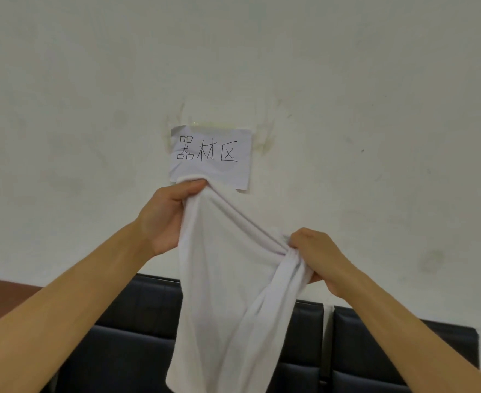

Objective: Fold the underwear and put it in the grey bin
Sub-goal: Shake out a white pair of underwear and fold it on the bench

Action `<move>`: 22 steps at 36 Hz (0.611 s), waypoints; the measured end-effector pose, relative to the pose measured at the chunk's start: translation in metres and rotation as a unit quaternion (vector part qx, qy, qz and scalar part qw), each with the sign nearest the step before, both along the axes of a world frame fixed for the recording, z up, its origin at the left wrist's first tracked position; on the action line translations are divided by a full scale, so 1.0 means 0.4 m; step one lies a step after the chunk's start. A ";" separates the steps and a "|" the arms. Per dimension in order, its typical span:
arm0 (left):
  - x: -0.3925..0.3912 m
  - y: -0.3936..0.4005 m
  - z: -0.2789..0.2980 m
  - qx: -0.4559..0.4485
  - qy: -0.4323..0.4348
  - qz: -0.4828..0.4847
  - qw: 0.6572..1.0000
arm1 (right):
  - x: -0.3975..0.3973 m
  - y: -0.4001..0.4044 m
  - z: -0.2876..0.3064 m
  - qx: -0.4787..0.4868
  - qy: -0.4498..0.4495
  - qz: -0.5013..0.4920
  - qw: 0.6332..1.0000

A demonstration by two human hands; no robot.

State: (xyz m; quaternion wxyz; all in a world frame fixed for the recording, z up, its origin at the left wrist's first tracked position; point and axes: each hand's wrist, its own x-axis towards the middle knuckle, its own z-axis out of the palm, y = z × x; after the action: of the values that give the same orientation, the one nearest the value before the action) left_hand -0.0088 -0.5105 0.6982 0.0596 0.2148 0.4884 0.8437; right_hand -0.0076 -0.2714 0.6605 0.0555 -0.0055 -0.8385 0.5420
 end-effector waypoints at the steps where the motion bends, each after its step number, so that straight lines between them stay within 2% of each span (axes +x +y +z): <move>1: 0.000 -0.005 0.003 0.011 0.008 0.000 1.000 | -0.006 0.003 -0.003 0.017 0.007 -0.013 1.000; 6: -0.015 -0.056 0.032 0.075 0.030 0.044 0.996 | -0.037 0.034 -0.018 -0.028 -0.016 -0.057 0.998; 8: -0.021 -0.083 0.037 0.084 0.034 0.075 0.993 | -0.047 0.041 -0.023 -0.111 -0.035 -0.048 0.992; 11: -0.031 -0.114 0.035 0.091 0.035 0.101 0.990 | -0.038 0.034 -0.019 -0.272 -0.046 -0.027 0.961; 16: -0.038 -0.136 0.024 0.088 0.020 0.116 0.989 | -0.022 0.003 -0.014 -0.392 -0.055 0.123 0.910; 18: -0.038 -0.139 0.022 0.077 0.019 0.125 0.989 | -0.027 -0.011 -0.013 -0.387 -0.086 0.166 0.903; 19: -0.038 -0.142 0.022 0.076 0.020 0.128 0.989 | -0.027 -0.019 -0.014 -0.360 -0.104 0.164 0.912; 22: -0.030 -0.154 0.025 0.067 0.018 0.132 0.989 | -0.053 -0.025 -0.045 -0.139 -0.074 0.105 0.982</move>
State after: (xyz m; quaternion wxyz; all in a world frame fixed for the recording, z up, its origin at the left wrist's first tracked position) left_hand -0.0209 -0.5721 0.7083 -0.0757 0.1671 0.4557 0.8710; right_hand -0.0286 -0.2814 0.6425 -0.0656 0.0349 -0.7525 0.6544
